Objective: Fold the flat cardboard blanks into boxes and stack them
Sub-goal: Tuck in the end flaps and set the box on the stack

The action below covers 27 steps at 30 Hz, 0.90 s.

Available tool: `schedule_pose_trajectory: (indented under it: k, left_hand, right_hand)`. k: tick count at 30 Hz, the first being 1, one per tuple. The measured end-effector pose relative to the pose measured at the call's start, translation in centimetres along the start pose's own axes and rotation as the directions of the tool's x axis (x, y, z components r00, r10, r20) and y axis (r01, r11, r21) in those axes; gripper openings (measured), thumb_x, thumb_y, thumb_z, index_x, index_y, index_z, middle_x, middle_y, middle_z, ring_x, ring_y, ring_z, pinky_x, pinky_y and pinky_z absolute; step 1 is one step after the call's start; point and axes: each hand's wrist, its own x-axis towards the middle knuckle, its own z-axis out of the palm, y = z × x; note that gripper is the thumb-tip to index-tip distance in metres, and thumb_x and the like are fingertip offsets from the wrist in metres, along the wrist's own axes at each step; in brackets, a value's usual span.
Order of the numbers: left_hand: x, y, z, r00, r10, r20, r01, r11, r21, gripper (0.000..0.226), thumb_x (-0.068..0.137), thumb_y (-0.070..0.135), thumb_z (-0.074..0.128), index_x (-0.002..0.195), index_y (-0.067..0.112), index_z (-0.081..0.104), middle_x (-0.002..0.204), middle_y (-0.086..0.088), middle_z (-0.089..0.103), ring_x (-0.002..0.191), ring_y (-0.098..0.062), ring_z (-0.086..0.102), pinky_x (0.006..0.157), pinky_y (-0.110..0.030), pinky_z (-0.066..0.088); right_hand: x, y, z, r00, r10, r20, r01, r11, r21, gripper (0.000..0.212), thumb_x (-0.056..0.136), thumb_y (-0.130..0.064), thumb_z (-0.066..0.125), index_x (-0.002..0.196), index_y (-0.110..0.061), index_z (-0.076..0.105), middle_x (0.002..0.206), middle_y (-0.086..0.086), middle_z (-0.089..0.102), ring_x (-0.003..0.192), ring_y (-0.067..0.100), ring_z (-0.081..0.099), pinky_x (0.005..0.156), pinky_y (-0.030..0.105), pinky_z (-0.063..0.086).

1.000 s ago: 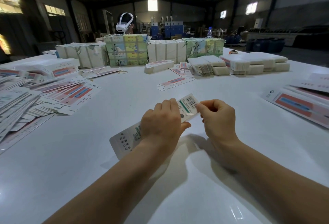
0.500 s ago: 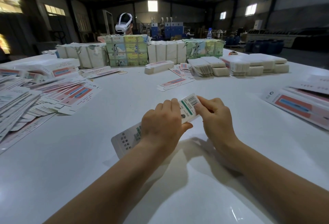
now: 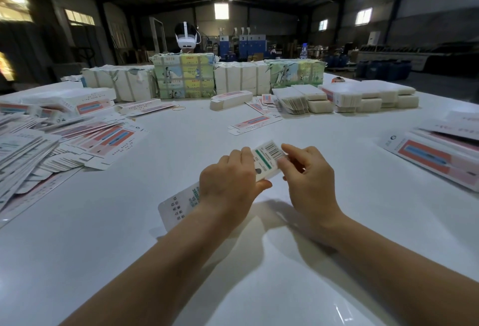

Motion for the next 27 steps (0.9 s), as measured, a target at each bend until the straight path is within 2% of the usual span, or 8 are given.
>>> schedule_pose_trajectory:
  k: [3,6,9,11,15,21,24,27]
  left_hand:
    - [0.1,-1.0,0.4,0.998,0.058,0.015,-0.058,0.997,-0.047,0.07,0.084,0.068,0.043,0.133,0.018,0.037,0.116,0.002,0.056,0.096,-0.017,0.057,0.06,-0.026,0.034]
    - [0.6,-1.8,0.2,0.99,0.118,0.078,-0.114,0.992,-0.052,0.069,0.085,0.067,0.044,0.132,0.018,0.037,0.117,0.002,0.055,0.099,-0.018,0.056,0.061,-0.027,0.032]
    - [0.6,-2.0,0.3,0.968,0.206,0.143,-0.201,0.978,-0.048,0.065,0.086,0.066,0.041,0.13,0.02,0.037,0.114,0.004,0.054,0.099,-0.019,0.056,0.061,-0.028,0.031]
    - [0.5,-2.2,0.3,0.953,0.253,0.165,-0.247,0.967,-0.061,0.065,0.086,0.066,0.041,0.132,0.02,0.036,0.114,0.005,0.054,0.1,-0.018,0.056,0.062,-0.028,0.031]
    - [0.5,-2.9,0.3,0.939,0.302,0.165,-0.275,0.947,-0.167,0.068,0.084,0.066,0.047,0.135,0.022,0.036,0.115,0.006,0.054,0.102,-0.016,0.053,0.069,-0.029,0.037]
    - [0.3,-2.6,0.5,0.946,0.305,0.113,-0.295,0.95,-0.103,0.074,0.084,0.059,0.053,0.141,0.015,0.035,0.143,0.0,0.039,0.131,-0.021,0.035,0.11,-0.04,0.025]
    - [-0.1,-2.1,0.2,0.96,0.279,-0.034,-0.281,0.945,-0.169,0.054,0.074,0.035,0.077,0.115,0.004,0.062,0.116,-0.013,0.062,0.107,-0.033,0.058,0.088,-0.045,0.049]
    - [-0.5,-1.6,0.1,0.97,0.193,-0.146,-0.222,0.95,-0.219,0.036,0.071,0.02,0.079,0.101,0.004,0.068,0.099,-0.014,0.067,0.089,-0.035,0.063,0.07,-0.042,0.051]
  right_hand:
    - [0.4,0.0,-0.5,0.993,-0.096,0.064,0.105,0.982,-0.157,0.034,0.09,-0.012,0.061,0.124,-0.008,0.06,0.099,0.008,0.063,0.086,0.015,0.055,0.065,-0.002,0.037]
    - [0.9,-0.2,-1.0,0.939,-0.212,0.271,0.286,0.919,-0.273,0.063,0.077,-0.023,0.054,0.139,-0.012,0.044,0.131,0.005,0.047,0.12,0.018,0.039,0.09,-0.004,0.025]
    - [1.4,0.7,-1.3,0.783,-0.206,0.587,0.446,0.844,-0.298,0.078,0.08,-0.022,0.061,0.149,-0.02,0.023,0.155,0.001,0.021,0.144,0.019,0.008,0.117,0.023,0.011]
    - [1.5,1.5,-1.3,0.714,-0.201,0.67,0.527,0.784,-0.328,0.079,0.084,-0.02,0.066,0.149,-0.02,0.022,0.155,-0.001,0.024,0.144,0.021,0.01,0.118,0.032,0.013]
    - [1.6,2.1,-1.3,0.695,-0.215,0.686,0.531,0.796,-0.289,0.076,0.084,-0.025,0.07,0.148,-0.016,0.029,0.139,0.005,0.044,0.125,0.024,0.038,0.105,0.033,0.034]
    - [1.7,2.7,-1.1,0.779,-0.155,0.607,0.447,0.816,-0.366,0.071,0.088,-0.032,0.065,0.148,-0.036,0.027,0.126,0.003,0.048,0.114,0.021,0.039,0.096,0.036,0.04]
    - [1.9,3.0,-0.9,0.831,-0.095,0.548,0.366,0.835,-0.411,0.054,0.093,-0.039,0.054,0.143,-0.042,0.035,0.118,0.003,0.045,0.113,0.02,0.038,0.095,0.033,0.039]
    - [2.2,3.2,-0.7,0.88,-0.027,0.474,0.266,0.855,-0.445,0.045,0.096,-0.037,0.047,0.141,-0.039,0.041,0.118,0.009,0.043,0.114,0.025,0.036,0.098,0.035,0.035]
